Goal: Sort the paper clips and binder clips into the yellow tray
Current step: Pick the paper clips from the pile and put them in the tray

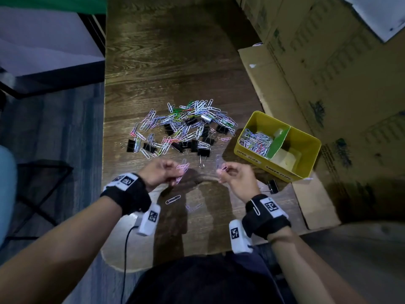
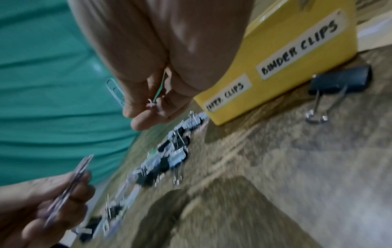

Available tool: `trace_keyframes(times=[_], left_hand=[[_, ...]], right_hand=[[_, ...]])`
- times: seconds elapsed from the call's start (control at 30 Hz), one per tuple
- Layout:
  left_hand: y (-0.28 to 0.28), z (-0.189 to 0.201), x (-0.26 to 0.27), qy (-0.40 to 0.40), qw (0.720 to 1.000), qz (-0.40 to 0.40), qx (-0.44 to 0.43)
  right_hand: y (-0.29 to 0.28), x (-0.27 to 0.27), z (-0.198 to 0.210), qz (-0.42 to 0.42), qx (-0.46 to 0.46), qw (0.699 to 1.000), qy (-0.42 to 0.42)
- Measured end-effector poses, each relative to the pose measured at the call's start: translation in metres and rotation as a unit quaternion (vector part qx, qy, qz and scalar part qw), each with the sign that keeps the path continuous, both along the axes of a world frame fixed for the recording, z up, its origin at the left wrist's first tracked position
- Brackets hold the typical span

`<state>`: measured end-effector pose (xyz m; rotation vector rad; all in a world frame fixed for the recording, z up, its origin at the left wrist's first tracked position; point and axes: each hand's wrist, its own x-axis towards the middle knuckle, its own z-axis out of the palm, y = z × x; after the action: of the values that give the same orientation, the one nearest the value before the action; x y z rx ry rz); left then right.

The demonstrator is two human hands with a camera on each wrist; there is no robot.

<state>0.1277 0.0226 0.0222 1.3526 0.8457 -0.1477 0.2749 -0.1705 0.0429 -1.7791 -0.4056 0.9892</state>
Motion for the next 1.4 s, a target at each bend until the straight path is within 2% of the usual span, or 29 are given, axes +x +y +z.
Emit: trace_keyframes(times=[0.13, 0.27, 0.37, 0.43, 0.53, 0.6, 0.7, 0.83, 0.9, 1.0, 1.13, 1.2, 1.23, 1.33, 1.4], left_hand=[[-0.017, 0.034, 0.078, -0.063, 0.998, -0.029, -0.012], [-0.050, 0.045, 0.159, -0.084, 0.995, -0.011, 0.043], [-0.069, 0.040, 0.202, -0.052, 0.991, -0.034, 0.116], [-0.077, 0.033, 0.220, -0.019, 0.983, -0.078, 0.166], [-0.084, 0.030, 0.233, 0.051, 0.941, -0.180, 0.282], [-0.085, 0.026, 0.236, 0.074, 0.925, -0.216, 0.302], [-0.085, 0.023, 0.231, 0.046, 0.935, -0.185, 0.299], [-0.080, 0.019, 0.211, -0.028, 0.971, -0.059, 0.228], [-0.077, 0.017, 0.197, -0.050, 0.984, 0.008, 0.168], [-0.070, 0.019, 0.170, -0.057, 0.989, 0.081, 0.110], [-0.039, 0.020, 0.112, -0.019, 0.984, 0.093, 0.152], [-0.014, 0.020, 0.080, 0.017, 0.972, 0.098, 0.214], [0.000, 0.019, 0.064, 0.047, 0.956, 0.092, 0.273], [0.047, 0.011, 0.020, 0.158, 0.877, 0.074, 0.448], [0.076, 0.003, -0.003, 0.211, 0.853, 0.084, 0.469]], right_hand=[[-0.007, 0.040, 0.024, -0.073, 0.036, 0.997, -0.013], [-0.008, 0.082, 0.038, -0.124, 0.045, 0.988, -0.076], [-0.010, 0.113, 0.040, -0.130, 0.014, 0.984, -0.124], [-0.009, 0.130, 0.039, -0.121, -0.017, 0.982, -0.145], [-0.004, 0.151, 0.036, -0.084, -0.067, 0.976, -0.189], [0.001, 0.161, 0.030, -0.053, -0.108, 0.967, -0.225], [0.005, 0.170, 0.021, 0.011, -0.187, 0.945, -0.269], [0.007, 0.172, 0.010, 0.096, -0.231, 0.928, -0.277], [0.006, 0.171, 0.007, 0.113, -0.230, 0.924, -0.284], [0.008, 0.167, 0.011, 0.111, -0.194, 0.922, -0.317], [0.023, 0.150, 0.021, 0.122, -0.152, 0.903, -0.383], [0.039, 0.135, 0.025, 0.147, -0.116, 0.897, -0.401], [0.050, 0.125, 0.025, 0.161, -0.093, 0.896, -0.403], [0.087, 0.091, 0.022, 0.245, -0.029, 0.887, -0.391], [0.111, 0.065, 0.019, 0.329, -0.017, 0.863, -0.384]])
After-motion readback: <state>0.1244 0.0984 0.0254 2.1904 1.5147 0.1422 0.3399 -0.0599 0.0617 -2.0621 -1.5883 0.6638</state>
